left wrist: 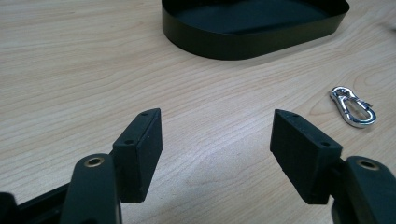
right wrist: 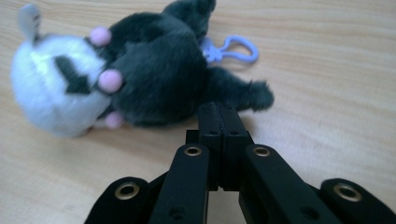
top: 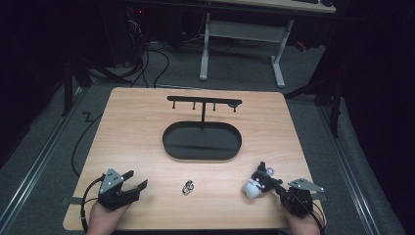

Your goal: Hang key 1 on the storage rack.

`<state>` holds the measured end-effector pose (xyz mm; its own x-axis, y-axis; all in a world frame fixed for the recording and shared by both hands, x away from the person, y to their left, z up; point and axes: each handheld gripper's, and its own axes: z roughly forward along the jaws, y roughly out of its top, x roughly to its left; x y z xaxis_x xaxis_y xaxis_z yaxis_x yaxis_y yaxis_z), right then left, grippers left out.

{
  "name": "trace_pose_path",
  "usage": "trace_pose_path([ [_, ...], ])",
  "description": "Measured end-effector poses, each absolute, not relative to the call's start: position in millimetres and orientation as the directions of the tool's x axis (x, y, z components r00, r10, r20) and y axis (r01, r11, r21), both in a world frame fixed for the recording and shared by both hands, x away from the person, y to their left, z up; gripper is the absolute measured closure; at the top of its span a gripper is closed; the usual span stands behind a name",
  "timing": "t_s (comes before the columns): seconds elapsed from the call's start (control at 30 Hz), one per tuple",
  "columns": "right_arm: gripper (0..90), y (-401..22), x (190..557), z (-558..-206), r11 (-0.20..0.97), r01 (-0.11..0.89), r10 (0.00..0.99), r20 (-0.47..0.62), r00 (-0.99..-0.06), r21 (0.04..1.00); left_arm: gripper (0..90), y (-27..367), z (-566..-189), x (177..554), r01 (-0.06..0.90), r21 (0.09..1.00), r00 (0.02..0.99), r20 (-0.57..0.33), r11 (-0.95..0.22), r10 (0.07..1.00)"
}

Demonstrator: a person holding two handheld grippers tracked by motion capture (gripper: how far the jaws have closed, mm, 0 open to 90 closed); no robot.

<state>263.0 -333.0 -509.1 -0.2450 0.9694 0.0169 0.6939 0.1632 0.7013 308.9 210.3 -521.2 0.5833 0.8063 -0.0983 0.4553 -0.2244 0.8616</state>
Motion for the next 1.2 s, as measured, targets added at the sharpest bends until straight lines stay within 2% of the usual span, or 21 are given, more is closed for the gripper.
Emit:
trace_pose_path([
  [0.3, 90.0, -320.1, 313.4, -510.0, 0.218, 0.711, 0.96, -0.017, -0.278, 0.669, 34.9, 213.5, -520.3, 307.8, 0.456, 0.863, 0.578, -0.103, -0.216, 0.809],
  [0.47, 90.0, -312.7, 328.3, -507.4, 0.27, 0.717, 0.948, -0.049, -0.314, 0.643, 34.9, 212.4, -520.1, 307.6, 0.453, 0.864, 0.58, -0.099, -0.219, 0.809],
  [0.63, 89.8, -315.3, 325.3, -501.4, 0.301, 0.711, 0.941, -0.076, -0.33, 0.636, 35.0, 212.0, -520.9, 307.4, 0.455, 0.863, 0.582, -0.1, -0.22, 0.807],
  [0.77, 86.1, -321.1, 319.4, -498.6, 0.307, 0.727, 0.939, -0.07, -0.337, 0.614, 35.0, 211.7, -521.6, 308.8, 0.455, 0.862, 0.584, -0.099, -0.224, 0.805],
  [1.2, 83.1, -325.0, 307.2, -496.9, 0.253, 0.779, 0.956, -0.022, -0.294, 0.574, 34.9, 206.3, -523.3, 309.5, 0.449, 0.858, 0.612, -0.094, -0.248, 0.785],
])
